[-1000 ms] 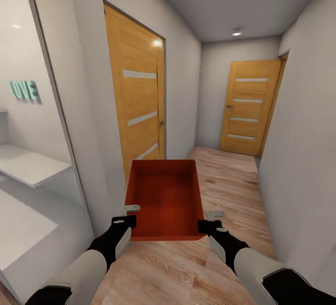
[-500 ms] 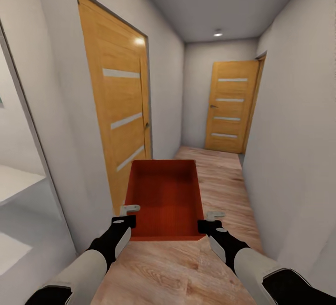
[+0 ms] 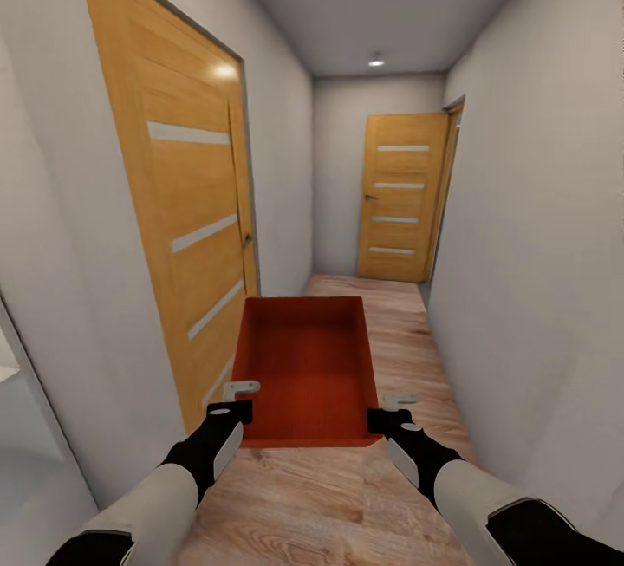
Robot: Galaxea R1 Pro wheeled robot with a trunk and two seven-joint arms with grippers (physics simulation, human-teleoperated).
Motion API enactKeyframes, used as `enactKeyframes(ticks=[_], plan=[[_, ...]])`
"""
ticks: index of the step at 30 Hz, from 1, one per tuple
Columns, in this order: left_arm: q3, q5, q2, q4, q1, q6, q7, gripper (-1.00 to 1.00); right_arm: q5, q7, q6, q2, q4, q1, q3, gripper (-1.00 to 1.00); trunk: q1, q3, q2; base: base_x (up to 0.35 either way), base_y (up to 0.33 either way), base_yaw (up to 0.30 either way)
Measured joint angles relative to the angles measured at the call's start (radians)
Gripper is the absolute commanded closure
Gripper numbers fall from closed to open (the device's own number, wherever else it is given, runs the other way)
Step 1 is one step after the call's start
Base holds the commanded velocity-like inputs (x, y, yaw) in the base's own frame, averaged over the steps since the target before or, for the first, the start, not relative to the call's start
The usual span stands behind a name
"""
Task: Move the two storage containers from the living room to the garage. In the garage, place one container on the floor and stack the other container on top of it (either order is fine).
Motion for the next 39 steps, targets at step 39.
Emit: enactKeyframes(ticks=[39], plan=[[0.004, -0.002, 0.002, 0.002, 0.000, -0.001, -0.004, 1.00, 0.000, -0.004, 0.000, 0.002, 0.001, 0.000, 0.002, 1.00, 0.000, 0.000, 0.000, 0.318, 0.041, -0.132]])
